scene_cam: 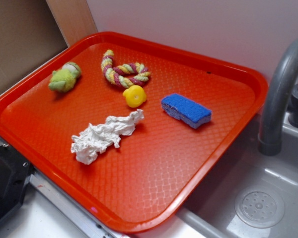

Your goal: Grab the green animal.

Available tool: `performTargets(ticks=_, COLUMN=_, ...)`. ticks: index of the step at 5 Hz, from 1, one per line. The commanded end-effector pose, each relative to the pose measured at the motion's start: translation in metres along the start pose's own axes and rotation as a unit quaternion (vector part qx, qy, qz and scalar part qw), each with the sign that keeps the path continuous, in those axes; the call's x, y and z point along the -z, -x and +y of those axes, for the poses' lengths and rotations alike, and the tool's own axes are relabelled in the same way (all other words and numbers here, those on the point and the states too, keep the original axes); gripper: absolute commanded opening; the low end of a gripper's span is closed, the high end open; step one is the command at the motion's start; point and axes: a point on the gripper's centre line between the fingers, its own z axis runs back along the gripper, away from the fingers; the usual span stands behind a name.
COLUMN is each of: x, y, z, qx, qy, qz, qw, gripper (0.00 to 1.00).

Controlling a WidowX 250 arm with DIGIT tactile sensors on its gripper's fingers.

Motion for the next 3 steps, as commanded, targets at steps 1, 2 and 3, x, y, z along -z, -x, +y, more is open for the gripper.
performTargets(ticks=1, x=0.0, y=0.0, z=0.0, qx=0.0, qy=0.0, qz=0.0, qw=1.0, gripper=1.0)
performTargets(ticks=2, x=0.011, y=-0.017, z=0.016, qx=-0.124, qy=-0.009, qz=-0.013, qw=0.992, gripper=1.0)
performTargets(ticks=3, x=0.028, y=-0.036, z=0.043, qx=-0.231, qy=-0.017, qz=-0.045, qw=0.972, gripper=1.0)
